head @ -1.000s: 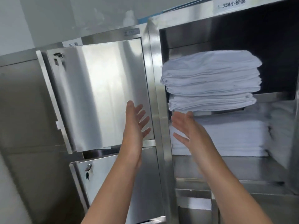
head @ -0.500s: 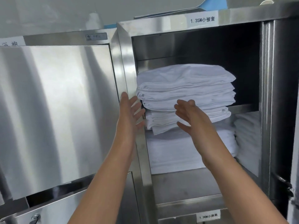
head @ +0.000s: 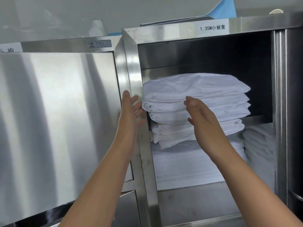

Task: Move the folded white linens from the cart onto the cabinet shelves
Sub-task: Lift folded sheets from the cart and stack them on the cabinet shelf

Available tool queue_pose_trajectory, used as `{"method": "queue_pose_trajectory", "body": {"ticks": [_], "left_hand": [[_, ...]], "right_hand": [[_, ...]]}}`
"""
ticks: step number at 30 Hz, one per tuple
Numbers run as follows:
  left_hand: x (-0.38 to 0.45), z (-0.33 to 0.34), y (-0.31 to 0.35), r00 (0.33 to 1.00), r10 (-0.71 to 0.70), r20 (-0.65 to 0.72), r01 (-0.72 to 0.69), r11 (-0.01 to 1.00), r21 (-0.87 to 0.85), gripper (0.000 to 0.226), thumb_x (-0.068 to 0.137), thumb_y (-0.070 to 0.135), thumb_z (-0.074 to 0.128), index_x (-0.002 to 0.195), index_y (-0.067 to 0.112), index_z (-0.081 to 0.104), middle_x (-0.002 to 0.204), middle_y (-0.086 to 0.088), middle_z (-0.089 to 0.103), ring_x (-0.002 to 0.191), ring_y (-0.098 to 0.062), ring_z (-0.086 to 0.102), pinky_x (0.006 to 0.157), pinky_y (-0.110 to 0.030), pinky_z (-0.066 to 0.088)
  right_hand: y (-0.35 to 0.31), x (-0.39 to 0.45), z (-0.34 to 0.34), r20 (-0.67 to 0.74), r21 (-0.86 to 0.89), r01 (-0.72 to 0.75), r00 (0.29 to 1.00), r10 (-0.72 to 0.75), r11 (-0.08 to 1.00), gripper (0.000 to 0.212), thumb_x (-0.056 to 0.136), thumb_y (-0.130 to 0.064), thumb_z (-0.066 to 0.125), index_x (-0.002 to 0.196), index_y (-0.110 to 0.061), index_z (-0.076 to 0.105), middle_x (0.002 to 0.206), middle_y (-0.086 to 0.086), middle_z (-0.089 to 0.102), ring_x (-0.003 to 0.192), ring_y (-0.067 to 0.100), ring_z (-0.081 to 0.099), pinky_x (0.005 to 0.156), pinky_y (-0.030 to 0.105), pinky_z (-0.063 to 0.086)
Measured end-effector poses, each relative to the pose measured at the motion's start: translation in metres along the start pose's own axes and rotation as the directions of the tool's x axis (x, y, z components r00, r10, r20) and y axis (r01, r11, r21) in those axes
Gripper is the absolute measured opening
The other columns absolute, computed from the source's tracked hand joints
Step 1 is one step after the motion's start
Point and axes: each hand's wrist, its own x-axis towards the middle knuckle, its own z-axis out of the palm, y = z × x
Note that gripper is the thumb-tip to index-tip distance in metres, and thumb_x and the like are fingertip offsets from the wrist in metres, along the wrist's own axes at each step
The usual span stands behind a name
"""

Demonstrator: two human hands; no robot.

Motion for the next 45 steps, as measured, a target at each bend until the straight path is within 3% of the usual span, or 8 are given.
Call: {"method": "queue_pose_trajectory", "body": {"ticks": [4,7,11,17,19,23,33,45], "left_hand": [[0.016,0.011,0.008,0.999,0.036,0.003,-0.036,0.998,0.043,0.056,0.102,0.059,0.027,0.133,0.022,0.054,0.119,0.003,0.066,0.095,0.001,0.065,0.089,-0.024,0.051],[0.027,0.019,0.011,0.998,0.069,0.007,-0.069,0.993,0.101,0.052,0.103,0.057,0.026,0.123,0.021,0.058,0.096,0.012,0.070,0.076,0.007,0.065,0.075,-0.019,0.050],[0.039,0.026,0.016,0.988,0.152,-0.034,-0.143,0.973,0.182,0.049,0.104,0.056,0.026,0.091,0.027,0.063,0.074,0.013,0.074,0.068,0.001,0.068,0.074,-0.027,0.049],[0.062,0.031,0.016,0.978,0.188,-0.092,-0.164,0.961,0.225,0.054,0.094,0.065,0.035,0.084,0.022,0.067,0.091,-0.005,0.075,0.087,-0.027,0.069,0.091,-0.044,0.052],[0.070,0.032,0.011,0.965,0.235,-0.118,-0.194,0.939,0.284,0.053,0.087,0.068,0.036,0.090,0.026,0.069,0.092,0.002,0.074,0.092,-0.021,0.068,0.094,-0.045,0.052],[0.071,0.027,-0.015,0.873,0.484,-0.050,-0.415,0.794,0.444,0.032,0.102,0.043,0.039,0.098,0.025,0.066,0.086,0.007,0.066,0.081,-0.010,0.059,0.080,-0.034,0.048],[0.096,0.028,-0.057,0.716,0.698,-0.013,-0.587,0.612,0.529,0.045,0.100,0.046,0.029,0.125,0.028,0.061,0.100,0.022,0.060,0.102,-0.004,0.050,0.080,-0.003,0.032],[0.090,0.023,-0.052,0.760,0.649,0.040,-0.551,0.610,0.569,0.054,0.099,0.050,0.023,0.135,0.028,0.058,0.100,0.017,0.063,0.104,-0.003,0.050,0.083,-0.005,0.034]], "right_hand": [[-0.007,0.017,-0.007,0.035,-0.102,0.090,0.996,-0.087,0.991,0.050,0.100,-0.055,0.038,0.148,-0.038,0.040,0.144,-0.025,0.043,0.128,-0.007,0.040,0.102,0.016,0.030],[-0.007,0.036,-0.012,0.040,-0.218,0.170,0.985,-0.166,0.961,0.053,0.098,-0.051,0.048,0.148,-0.034,0.039,0.145,-0.018,0.046,0.131,0.001,0.043,0.107,0.027,0.038],[-0.007,0.060,-0.013,0.054,-0.549,0.335,0.929,-0.367,0.766,0.054,0.093,-0.042,0.061,0.143,-0.025,0.046,0.138,-0.011,0.052,0.129,0.011,0.039,0.103,0.030,0.038],[-0.005,0.095,-0.003,0.232,-0.781,0.438,0.865,-0.445,0.445,0.069,0.079,-0.058,0.068,0.138,-0.025,0.050,0.136,-0.007,0.052,0.129,0.018,0.039,0.103,0.035,0.025],[0.000,0.107,0.003,0.244,-0.803,0.442,0.856,-0.455,0.400,0.072,0.074,-0.065,0.065,0.133,-0.026,0.054,0.131,-0.008,0.056,0.125,0.018,0.043,0.104,0.038,0.023],[0.021,0.122,0.014,0.227,-0.820,0.444,0.832,-0.506,0.362,0.078,0.070,-0.076,0.053,0.126,-0.023,0.062,0.127,-0.007,0.062,0.123,0.020,0.052,0.119,0.057,0.012],[0.044,0.129,0.020,0.172,-0.819,0.454,0.778,-0.604,0.352,0.077,0.078,-0.076,0.051,0.132,-0.022,0.060,0.136,-0.003,0.059,0.130,0.020,0.050,0.119,0.053,0.019],[0.044,0.131,0.021,0.142,-0.830,0.449,0.743,-0.654,0.330,0.061,0.087,-0.064,0.047,0.127,-0.021,0.063,0.127,-0.003,0.065,0.119,0.021,0.054,0.119,0.052,0.019]]}}
